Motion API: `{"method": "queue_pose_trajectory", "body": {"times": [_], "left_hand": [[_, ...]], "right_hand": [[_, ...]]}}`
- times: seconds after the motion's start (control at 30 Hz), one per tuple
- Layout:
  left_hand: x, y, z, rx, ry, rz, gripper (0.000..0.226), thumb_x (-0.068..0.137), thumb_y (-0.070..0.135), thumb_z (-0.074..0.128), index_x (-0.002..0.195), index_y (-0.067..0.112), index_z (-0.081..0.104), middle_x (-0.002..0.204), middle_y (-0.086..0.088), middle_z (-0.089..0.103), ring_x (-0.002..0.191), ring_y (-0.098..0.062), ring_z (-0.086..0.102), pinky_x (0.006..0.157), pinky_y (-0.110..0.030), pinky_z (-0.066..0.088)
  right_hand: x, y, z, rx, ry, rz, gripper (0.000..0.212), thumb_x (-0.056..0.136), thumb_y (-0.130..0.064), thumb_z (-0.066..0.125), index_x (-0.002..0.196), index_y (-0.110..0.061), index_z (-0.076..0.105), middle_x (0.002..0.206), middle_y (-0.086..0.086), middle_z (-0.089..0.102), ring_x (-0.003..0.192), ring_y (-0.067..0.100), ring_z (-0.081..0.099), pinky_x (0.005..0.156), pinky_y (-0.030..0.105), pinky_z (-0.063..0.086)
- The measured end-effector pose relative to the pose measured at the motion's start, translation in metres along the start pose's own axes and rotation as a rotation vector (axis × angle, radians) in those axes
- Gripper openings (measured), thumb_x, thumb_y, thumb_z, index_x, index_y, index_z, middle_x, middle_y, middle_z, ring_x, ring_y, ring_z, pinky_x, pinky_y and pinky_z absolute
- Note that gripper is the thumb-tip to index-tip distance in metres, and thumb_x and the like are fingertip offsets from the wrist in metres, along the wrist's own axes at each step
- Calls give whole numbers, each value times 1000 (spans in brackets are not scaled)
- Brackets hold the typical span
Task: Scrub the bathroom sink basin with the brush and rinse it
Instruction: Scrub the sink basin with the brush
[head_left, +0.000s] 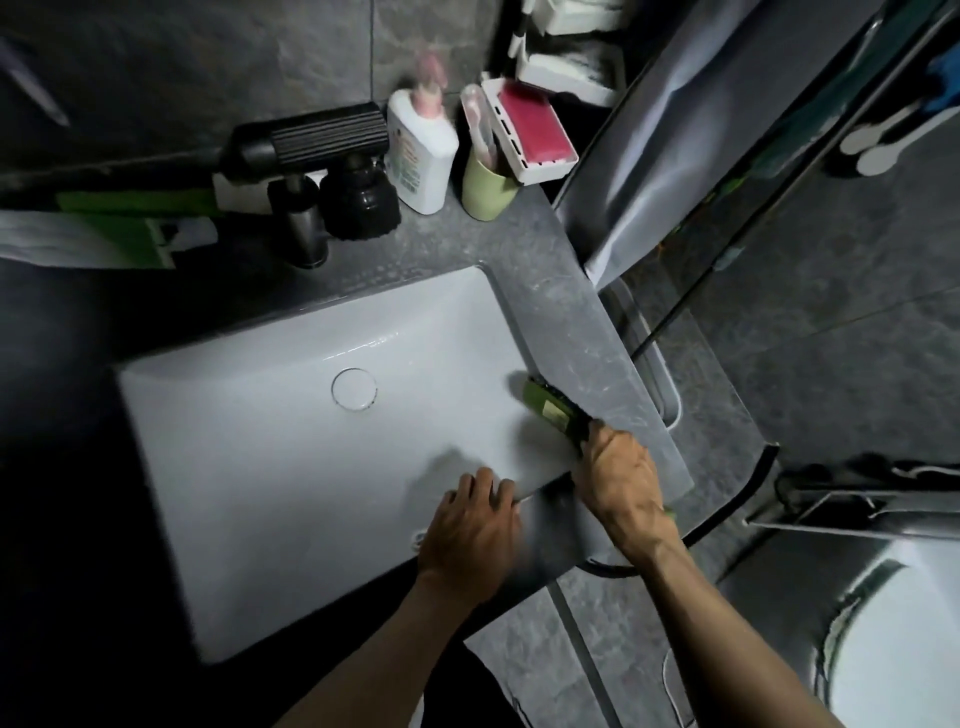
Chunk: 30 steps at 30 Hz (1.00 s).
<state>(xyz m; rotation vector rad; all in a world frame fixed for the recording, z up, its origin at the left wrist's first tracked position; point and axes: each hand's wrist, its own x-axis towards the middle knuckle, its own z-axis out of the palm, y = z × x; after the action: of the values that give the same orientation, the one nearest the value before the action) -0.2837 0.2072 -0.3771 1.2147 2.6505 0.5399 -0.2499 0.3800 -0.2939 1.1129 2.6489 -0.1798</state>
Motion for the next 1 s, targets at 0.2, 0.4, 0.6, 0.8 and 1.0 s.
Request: {"method": "queue_pose_trajectory", "body": {"times": [0.2,0.4,0.6,0.8,1.0], "left_hand": [[-2,-4,-2,-29,7,14,14,97,34,47,95,22,54,96,-5,53,83,-25,53,67,-37,45],[-1,-5,-1,-56,5,13,17,100,35,44,96,22,55,99,-4,54,84,-25,53,67,-37,46],[1,-10,-2,-127,-27,0,24,104,39,38,94,23,54,97,-4,53,85,-26,52,67,-39,49],[4,-11,-1,-137,-85,-11,23,102,43,41,100,25,54,102,-4,55,91,-27,54,70,-40,49],[8,-18,3,-149,-136,15,33,104,49,30,112,25,51,110,-4,54,97,-27,55,77,-43,51]], "right_hand": [[13,-4,2,60,61,-46,16,94,-17,55,106,-7,57,85,15,56,76,34,58,69,38,43],[23,-20,-5,68,15,-35,23,95,-20,51,115,-9,55,99,16,63,91,37,63,78,38,48],[58,-50,-8,174,10,13,17,94,-17,51,108,-8,56,102,17,64,96,36,64,82,38,50],[46,-52,4,182,40,54,18,94,-9,44,104,-9,59,100,17,68,94,37,65,80,38,51],[103,-93,-19,221,32,-3,20,92,-7,45,98,-7,64,107,18,67,103,34,64,86,35,50]]}}
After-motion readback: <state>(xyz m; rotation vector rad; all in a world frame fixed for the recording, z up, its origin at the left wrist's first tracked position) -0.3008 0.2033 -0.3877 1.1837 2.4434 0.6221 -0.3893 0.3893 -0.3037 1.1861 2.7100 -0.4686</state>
